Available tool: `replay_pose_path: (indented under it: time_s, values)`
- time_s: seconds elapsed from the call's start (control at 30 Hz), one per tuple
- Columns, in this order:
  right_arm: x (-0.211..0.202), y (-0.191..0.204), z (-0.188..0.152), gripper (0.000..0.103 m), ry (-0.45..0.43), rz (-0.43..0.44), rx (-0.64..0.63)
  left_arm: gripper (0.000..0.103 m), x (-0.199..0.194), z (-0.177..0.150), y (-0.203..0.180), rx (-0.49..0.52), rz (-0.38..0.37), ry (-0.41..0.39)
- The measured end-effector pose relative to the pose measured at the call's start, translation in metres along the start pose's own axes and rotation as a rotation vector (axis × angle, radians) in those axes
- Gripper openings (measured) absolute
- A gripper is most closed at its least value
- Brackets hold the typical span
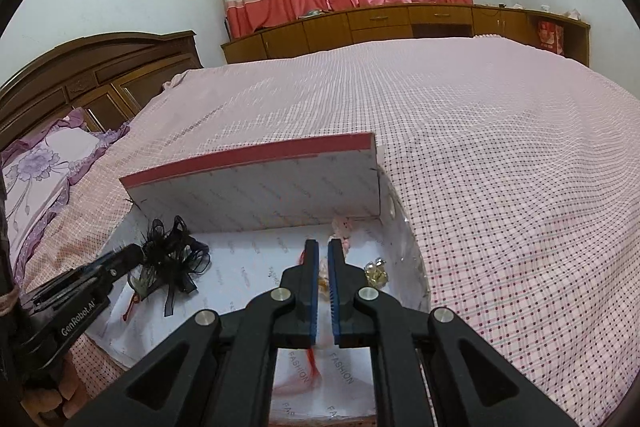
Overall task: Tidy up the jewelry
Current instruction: 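Open the left tool over the box while the right tool releases the rainbow bracelet there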
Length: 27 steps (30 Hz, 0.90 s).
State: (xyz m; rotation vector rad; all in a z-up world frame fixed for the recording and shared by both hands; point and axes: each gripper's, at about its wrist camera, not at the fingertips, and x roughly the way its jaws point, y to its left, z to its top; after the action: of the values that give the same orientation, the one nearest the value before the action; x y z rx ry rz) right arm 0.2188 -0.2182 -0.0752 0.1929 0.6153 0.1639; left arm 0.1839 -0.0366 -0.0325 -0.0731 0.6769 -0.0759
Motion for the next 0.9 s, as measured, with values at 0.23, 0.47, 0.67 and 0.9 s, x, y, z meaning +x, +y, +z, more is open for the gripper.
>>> replay_pose_path:
  time_s: [0.23, 0.47, 0.67, 0.9]
  values:
    - [-0.013, -0.003, 0.004, 0.017, -0.008, 0.02, 0.018, 0.028, -0.013, 0.003, 0.0, 0.01, -0.009, -0.014]
    - [-0.04, 0.0, 0.006, 0.017, -0.02, 0.041, 0.022, 0.03, -0.035, 0.004, -0.001, 0.023, -0.02, -0.001]
    - [-0.071, 0.007, 0.002, 0.018, -0.012, 0.039, 0.018, 0.03, -0.06, -0.002, -0.002, 0.033, -0.05, 0.04]
    - [-0.103, 0.018, -0.012, 0.018, 0.015, 0.052, 0.011, 0.03, -0.083, -0.016, -0.013, 0.074, -0.062, 0.112]
